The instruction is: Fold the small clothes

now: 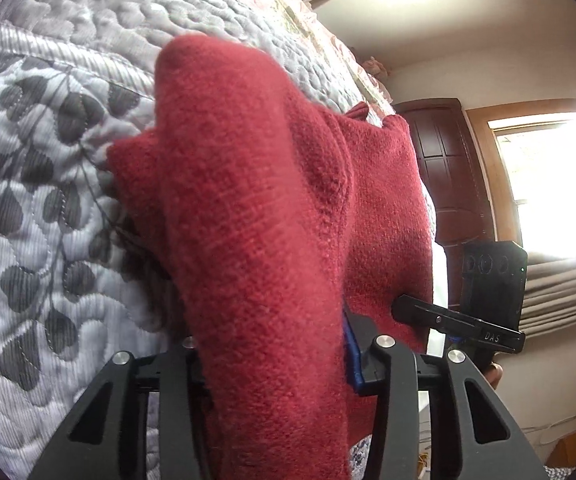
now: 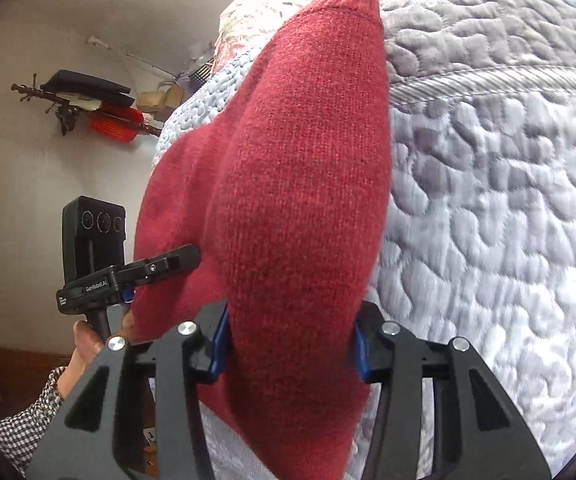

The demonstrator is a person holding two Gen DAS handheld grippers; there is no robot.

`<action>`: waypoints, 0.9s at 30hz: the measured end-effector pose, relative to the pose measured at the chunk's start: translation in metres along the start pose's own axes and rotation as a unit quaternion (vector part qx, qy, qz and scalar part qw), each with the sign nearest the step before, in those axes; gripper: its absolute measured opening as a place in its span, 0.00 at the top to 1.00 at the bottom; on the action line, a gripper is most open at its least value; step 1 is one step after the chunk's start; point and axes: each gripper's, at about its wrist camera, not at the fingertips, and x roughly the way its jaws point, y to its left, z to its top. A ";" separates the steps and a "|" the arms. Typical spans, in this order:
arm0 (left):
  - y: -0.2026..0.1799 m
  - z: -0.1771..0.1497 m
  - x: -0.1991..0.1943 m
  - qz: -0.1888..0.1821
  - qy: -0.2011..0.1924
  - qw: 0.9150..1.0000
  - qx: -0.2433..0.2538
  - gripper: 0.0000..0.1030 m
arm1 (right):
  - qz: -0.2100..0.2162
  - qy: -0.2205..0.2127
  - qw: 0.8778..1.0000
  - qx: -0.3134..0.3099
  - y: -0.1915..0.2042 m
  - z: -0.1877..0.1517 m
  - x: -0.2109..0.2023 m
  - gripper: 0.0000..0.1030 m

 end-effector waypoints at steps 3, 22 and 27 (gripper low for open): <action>-0.019 -0.012 0.003 -0.011 0.008 1.000 0.008 0.58 | -0.006 -0.006 1.000 -0.007 0.001 -0.012 -0.024 0.56; -0.162 -0.080 0.109 -0.005 0.033 0.998 0.053 0.58 | -0.037 -0.007 0.999 -0.005 -0.089 -0.085 -0.153 0.54; -0.169 -0.096 0.153 0.027 0.032 0.998 0.036 0.57 | -0.029 0.021 0.999 0.006 -0.139 -0.085 -0.137 0.54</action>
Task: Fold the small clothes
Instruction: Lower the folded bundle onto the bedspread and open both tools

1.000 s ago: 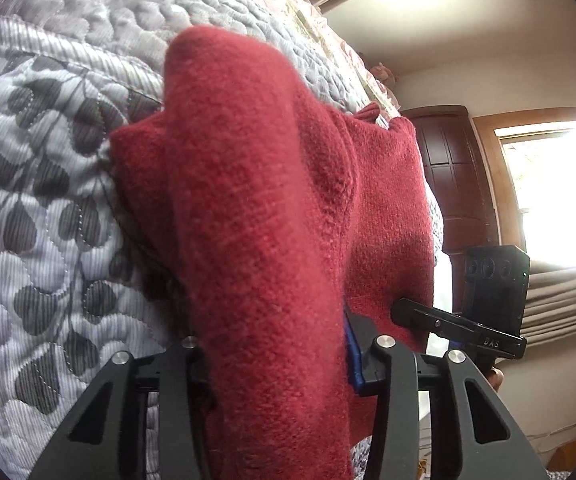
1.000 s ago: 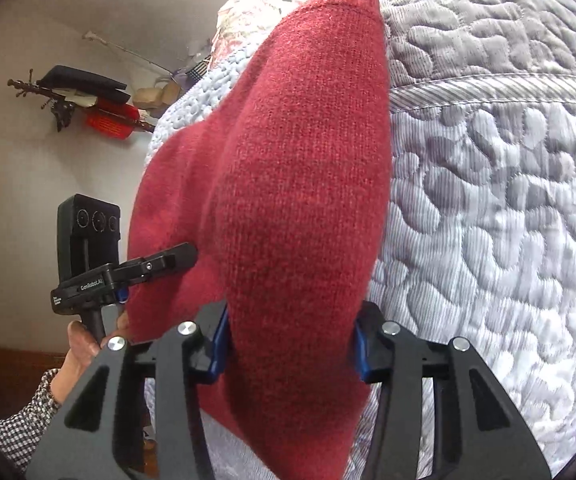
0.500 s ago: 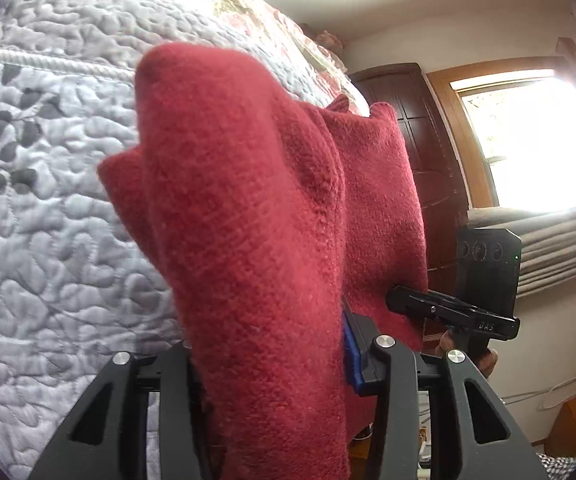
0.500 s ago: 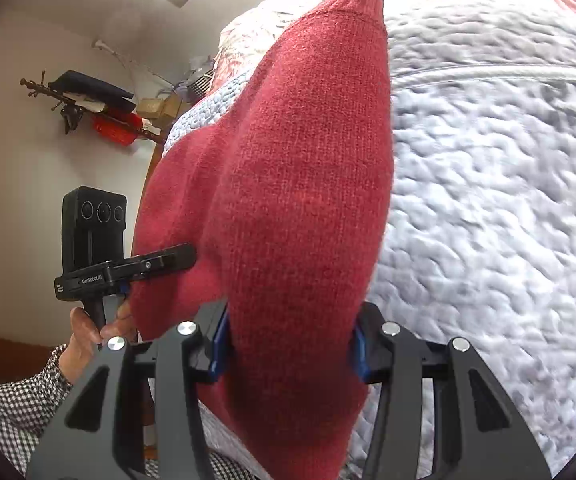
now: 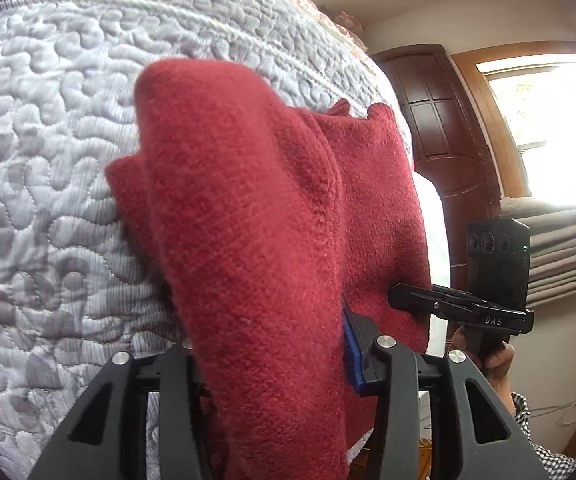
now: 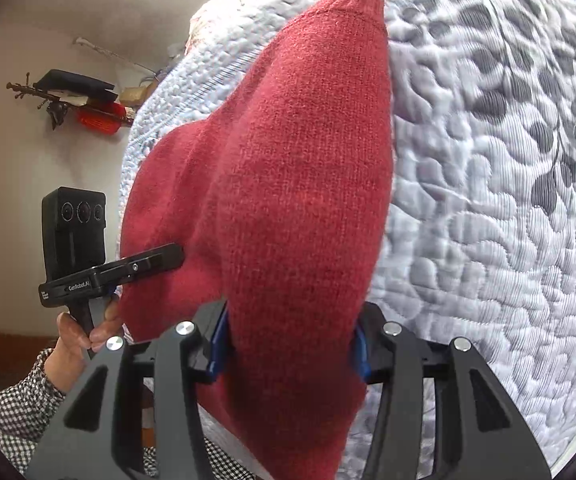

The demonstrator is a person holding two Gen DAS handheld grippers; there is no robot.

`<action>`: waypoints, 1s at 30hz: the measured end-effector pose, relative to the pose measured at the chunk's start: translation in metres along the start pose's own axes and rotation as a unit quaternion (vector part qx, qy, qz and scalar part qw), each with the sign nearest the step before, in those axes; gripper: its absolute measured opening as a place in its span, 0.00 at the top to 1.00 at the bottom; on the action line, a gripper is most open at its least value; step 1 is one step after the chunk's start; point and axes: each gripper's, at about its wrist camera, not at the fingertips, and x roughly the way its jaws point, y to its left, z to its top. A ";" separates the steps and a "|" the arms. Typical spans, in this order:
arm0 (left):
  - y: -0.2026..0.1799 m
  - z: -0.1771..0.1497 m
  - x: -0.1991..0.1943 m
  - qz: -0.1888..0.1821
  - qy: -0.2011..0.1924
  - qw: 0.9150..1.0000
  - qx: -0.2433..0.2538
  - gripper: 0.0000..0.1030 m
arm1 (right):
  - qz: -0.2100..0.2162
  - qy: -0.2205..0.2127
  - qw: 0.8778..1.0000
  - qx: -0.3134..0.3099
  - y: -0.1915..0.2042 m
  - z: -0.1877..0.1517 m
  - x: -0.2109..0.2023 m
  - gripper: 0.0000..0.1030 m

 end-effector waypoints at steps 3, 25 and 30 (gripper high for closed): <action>-0.002 -0.002 0.014 0.022 -0.011 1.000 0.001 0.53 | 0.008 0.017 1.000 0.002 -0.021 0.000 0.012 0.52; -0.023 -0.067 -0.016 0.132 -0.046 0.989 0.041 0.41 | 0.037 0.018 0.999 -0.005 -0.042 -0.086 -0.018 0.24; -0.010 -0.091 -0.011 0.148 -0.042 0.988 0.026 0.41 | 0.057 0.047 0.997 0.037 -0.059 -0.114 0.007 0.43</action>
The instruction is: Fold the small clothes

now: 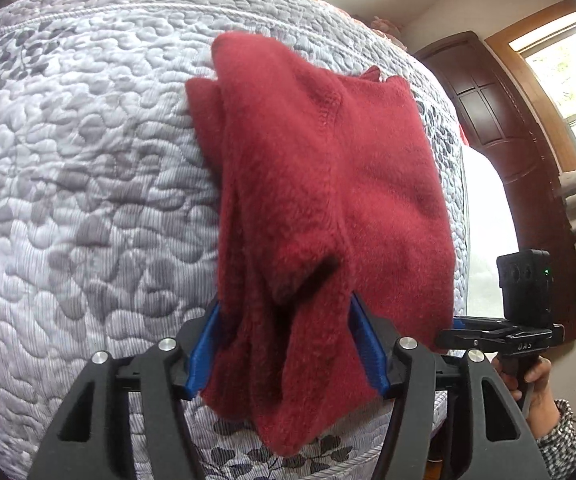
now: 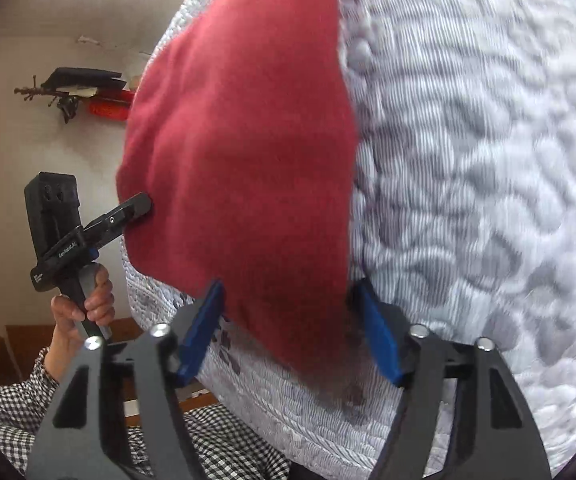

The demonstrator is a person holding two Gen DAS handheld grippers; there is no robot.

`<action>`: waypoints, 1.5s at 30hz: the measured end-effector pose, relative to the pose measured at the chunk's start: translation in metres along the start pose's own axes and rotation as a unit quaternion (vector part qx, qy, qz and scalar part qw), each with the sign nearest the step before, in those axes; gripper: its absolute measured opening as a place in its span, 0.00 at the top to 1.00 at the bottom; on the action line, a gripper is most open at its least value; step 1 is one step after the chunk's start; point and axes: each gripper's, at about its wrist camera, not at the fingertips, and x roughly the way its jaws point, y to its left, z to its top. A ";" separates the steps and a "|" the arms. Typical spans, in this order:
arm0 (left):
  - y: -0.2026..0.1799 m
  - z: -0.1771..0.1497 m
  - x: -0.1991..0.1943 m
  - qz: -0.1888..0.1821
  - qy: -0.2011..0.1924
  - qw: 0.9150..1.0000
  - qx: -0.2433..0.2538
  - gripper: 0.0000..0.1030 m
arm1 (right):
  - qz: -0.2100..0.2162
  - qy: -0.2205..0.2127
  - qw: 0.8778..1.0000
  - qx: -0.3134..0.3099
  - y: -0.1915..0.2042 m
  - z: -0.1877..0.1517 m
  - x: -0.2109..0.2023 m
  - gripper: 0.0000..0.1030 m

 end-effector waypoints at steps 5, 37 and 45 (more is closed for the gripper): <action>0.017 -0.013 0.000 -0.008 0.012 0.999 -0.035 0.49 | 0.002 -0.009 1.000 -0.021 0.016 -0.005 -0.011 0.78; -0.034 -0.062 -0.028 0.115 -0.013 0.993 -0.018 0.19 | -0.205 -0.068 0.975 -0.047 0.077 -0.040 -0.016 0.23; -0.063 -0.068 -0.055 0.137 -0.024 0.990 -0.020 0.15 | -0.243 -0.093 0.964 -0.051 0.105 -0.059 -0.037 0.11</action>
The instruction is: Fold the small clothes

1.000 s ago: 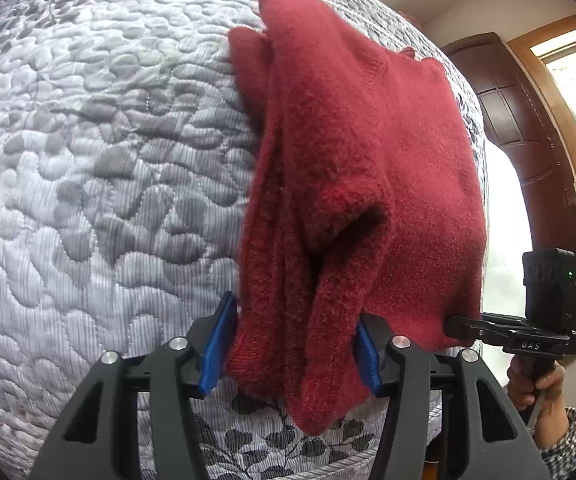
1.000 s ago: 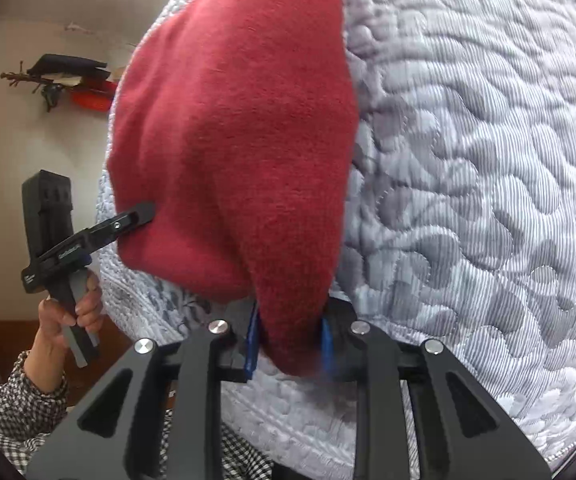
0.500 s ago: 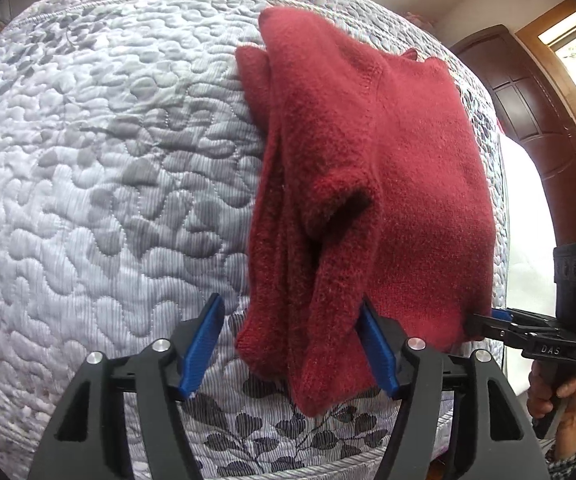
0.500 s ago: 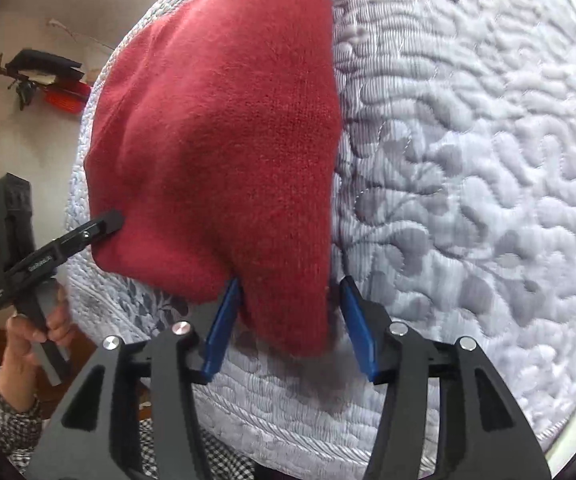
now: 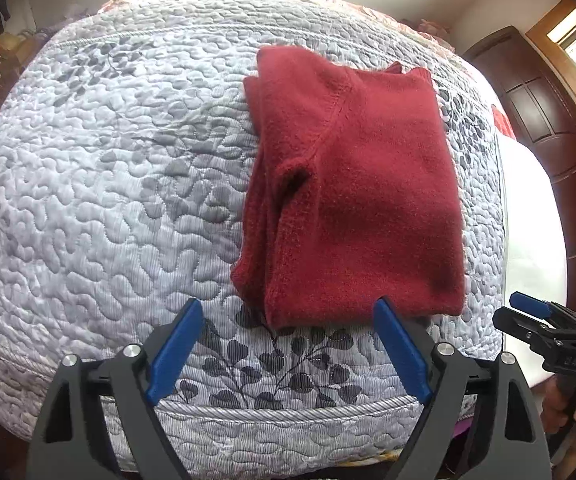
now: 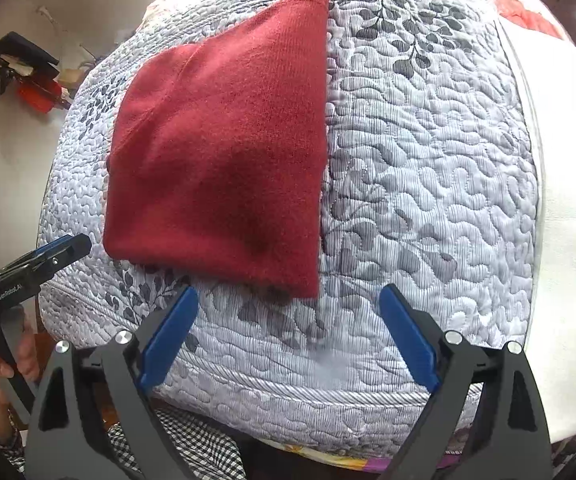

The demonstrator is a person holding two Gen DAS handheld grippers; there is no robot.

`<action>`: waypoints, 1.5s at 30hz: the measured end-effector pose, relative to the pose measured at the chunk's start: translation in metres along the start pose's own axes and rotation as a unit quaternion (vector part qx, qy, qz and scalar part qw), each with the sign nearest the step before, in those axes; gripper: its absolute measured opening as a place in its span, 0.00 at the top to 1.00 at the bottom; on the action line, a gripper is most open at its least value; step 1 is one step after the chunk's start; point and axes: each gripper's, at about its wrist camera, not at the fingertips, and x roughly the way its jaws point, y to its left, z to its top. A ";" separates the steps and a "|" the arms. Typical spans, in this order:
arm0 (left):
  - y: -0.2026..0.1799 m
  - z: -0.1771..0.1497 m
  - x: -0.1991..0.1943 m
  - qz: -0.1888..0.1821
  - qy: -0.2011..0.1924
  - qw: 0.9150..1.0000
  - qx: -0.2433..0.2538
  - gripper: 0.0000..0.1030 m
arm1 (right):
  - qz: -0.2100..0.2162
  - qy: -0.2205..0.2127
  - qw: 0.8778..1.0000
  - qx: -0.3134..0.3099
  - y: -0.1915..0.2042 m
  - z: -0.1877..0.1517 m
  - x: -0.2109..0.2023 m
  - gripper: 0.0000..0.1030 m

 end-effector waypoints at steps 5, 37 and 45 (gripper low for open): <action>-0.011 -0.004 -0.021 0.005 -0.014 1.000 0.007 0.14 | -0.010 -0.016 1.000 -0.001 0.005 -0.005 -0.022 0.11; -0.054 -0.032 -0.111 0.069 -0.073 0.993 0.054 0.11 | -0.058 -0.066 0.996 0.003 0.046 -0.024 -0.090 0.07; -0.052 -0.034 -0.109 0.076 -0.066 0.994 0.053 0.10 | -0.065 -0.063 0.996 -0.010 0.056 -0.025 -0.088 0.07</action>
